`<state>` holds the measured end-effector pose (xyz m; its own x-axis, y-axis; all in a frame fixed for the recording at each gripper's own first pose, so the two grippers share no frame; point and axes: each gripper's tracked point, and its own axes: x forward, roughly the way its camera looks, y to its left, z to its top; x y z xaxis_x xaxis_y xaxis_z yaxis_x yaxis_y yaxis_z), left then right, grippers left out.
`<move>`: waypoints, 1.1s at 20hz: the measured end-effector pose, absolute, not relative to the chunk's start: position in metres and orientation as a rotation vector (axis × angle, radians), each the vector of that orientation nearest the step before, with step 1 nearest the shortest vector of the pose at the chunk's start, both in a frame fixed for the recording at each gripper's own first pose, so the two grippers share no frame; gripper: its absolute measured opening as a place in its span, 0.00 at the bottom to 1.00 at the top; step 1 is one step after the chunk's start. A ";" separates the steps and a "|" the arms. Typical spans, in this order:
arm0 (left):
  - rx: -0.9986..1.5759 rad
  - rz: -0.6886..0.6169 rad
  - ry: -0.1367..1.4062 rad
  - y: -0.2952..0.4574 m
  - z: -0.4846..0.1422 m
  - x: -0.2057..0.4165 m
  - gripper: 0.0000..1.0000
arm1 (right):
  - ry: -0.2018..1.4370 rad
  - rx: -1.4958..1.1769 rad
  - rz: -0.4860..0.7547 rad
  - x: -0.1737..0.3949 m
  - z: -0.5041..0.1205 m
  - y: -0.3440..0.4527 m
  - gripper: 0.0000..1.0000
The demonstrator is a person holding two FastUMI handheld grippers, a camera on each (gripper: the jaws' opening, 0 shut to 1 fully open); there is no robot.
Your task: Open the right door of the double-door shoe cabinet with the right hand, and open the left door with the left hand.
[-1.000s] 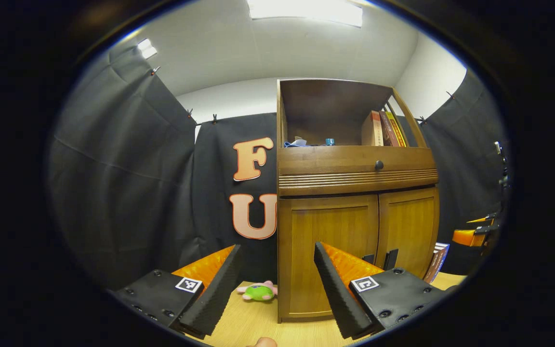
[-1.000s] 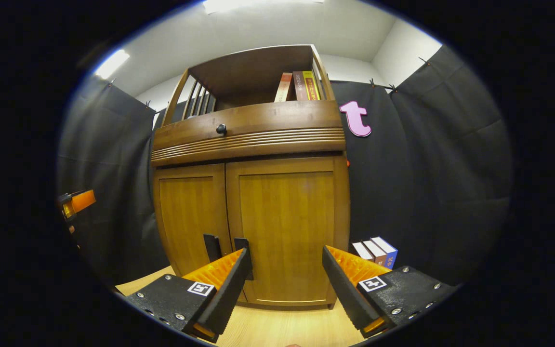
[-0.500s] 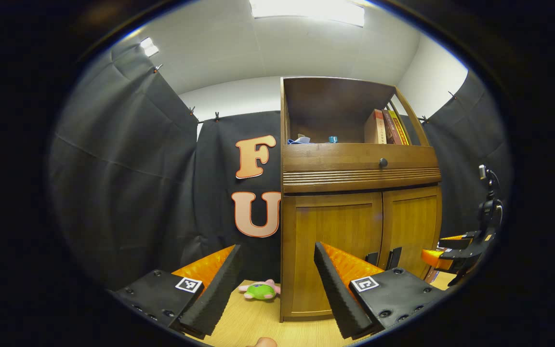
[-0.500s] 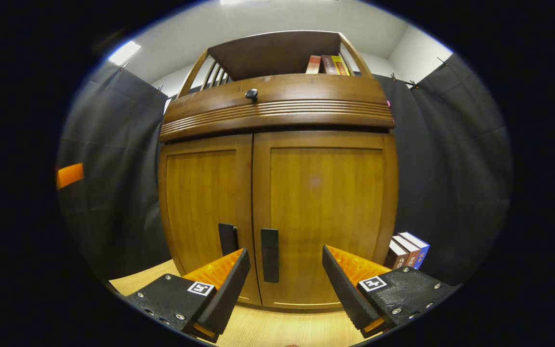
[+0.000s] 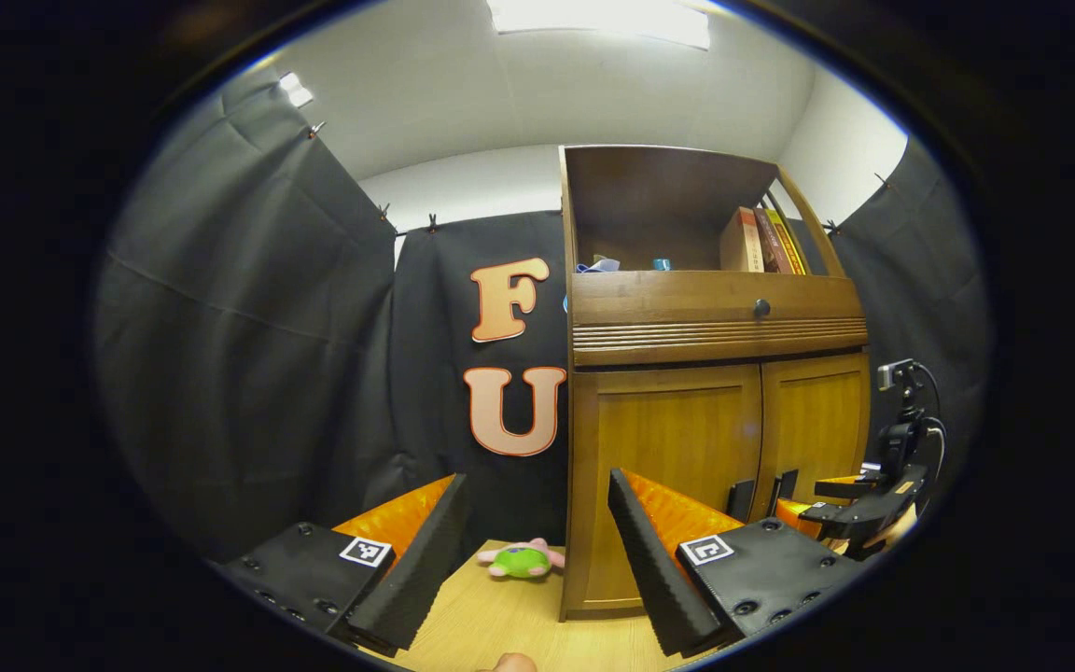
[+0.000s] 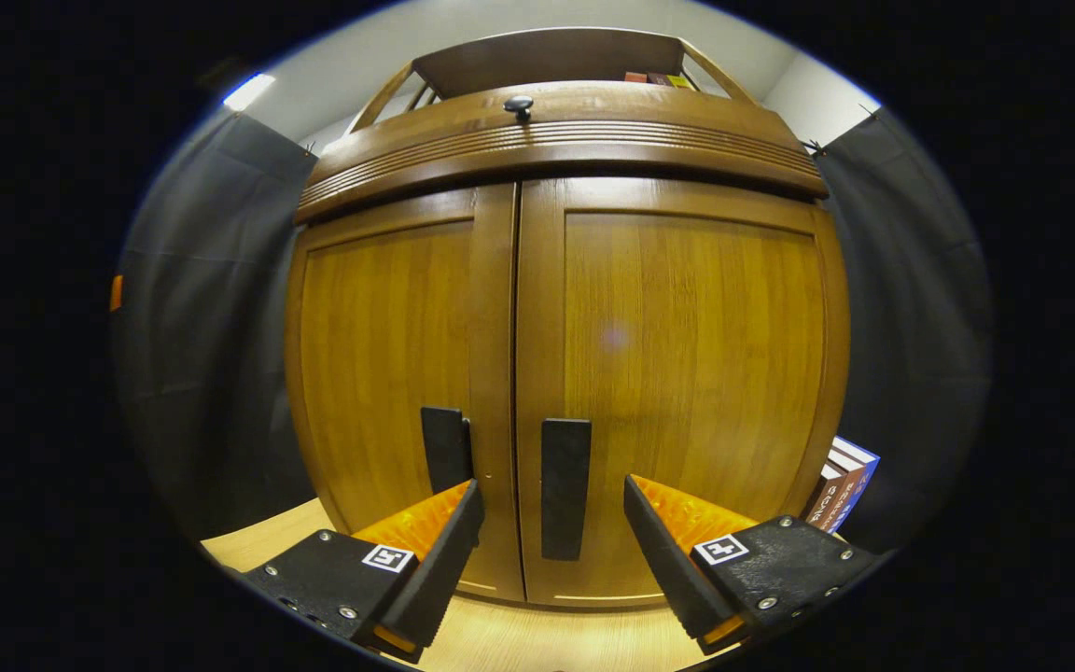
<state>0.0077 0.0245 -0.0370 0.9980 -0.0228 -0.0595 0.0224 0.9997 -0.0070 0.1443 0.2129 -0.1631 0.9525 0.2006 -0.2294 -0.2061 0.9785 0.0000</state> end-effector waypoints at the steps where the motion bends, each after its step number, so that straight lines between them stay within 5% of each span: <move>1: -0.006 -0.021 0.064 0.028 -0.039 0.008 0.95 | 0.233 -0.031 0.196 0.150 -0.167 0.212 0.94; 6: -0.008 0.018 0.061 0.050 -0.042 0.011 0.95 | 0.264 -0.029 0.158 0.175 -0.184 0.214 0.99; 8: -0.004 0.030 0.057 0.055 -0.042 0.013 0.95 | 0.274 -0.015 0.162 0.179 -0.188 0.217 0.71; 9: -0.002 0.031 0.057 0.056 -0.044 0.013 0.95 | 0.274 -0.011 0.161 0.181 -0.189 0.218 0.91; 12: -0.002 0.031 0.063 0.058 -0.047 0.013 0.95 | 0.268 -0.010 0.163 0.182 -0.190 0.219 0.70; 14: -0.007 0.027 0.070 0.057 -0.050 0.014 0.95 | 0.266 -0.009 0.161 0.184 -0.189 0.219 0.64; 15: -0.009 0.026 0.073 0.056 -0.052 0.013 0.95 | 0.266 -0.010 0.157 0.184 -0.190 0.218 0.70; 18: -0.013 0.027 0.083 0.058 -0.054 0.014 0.95 | 0.275 -0.012 0.145 0.185 -0.192 0.214 0.46; 22: -0.012 0.031 0.084 0.060 -0.053 0.012 0.96 | 0.300 0.038 0.153 0.181 -0.194 0.214 0.37</move>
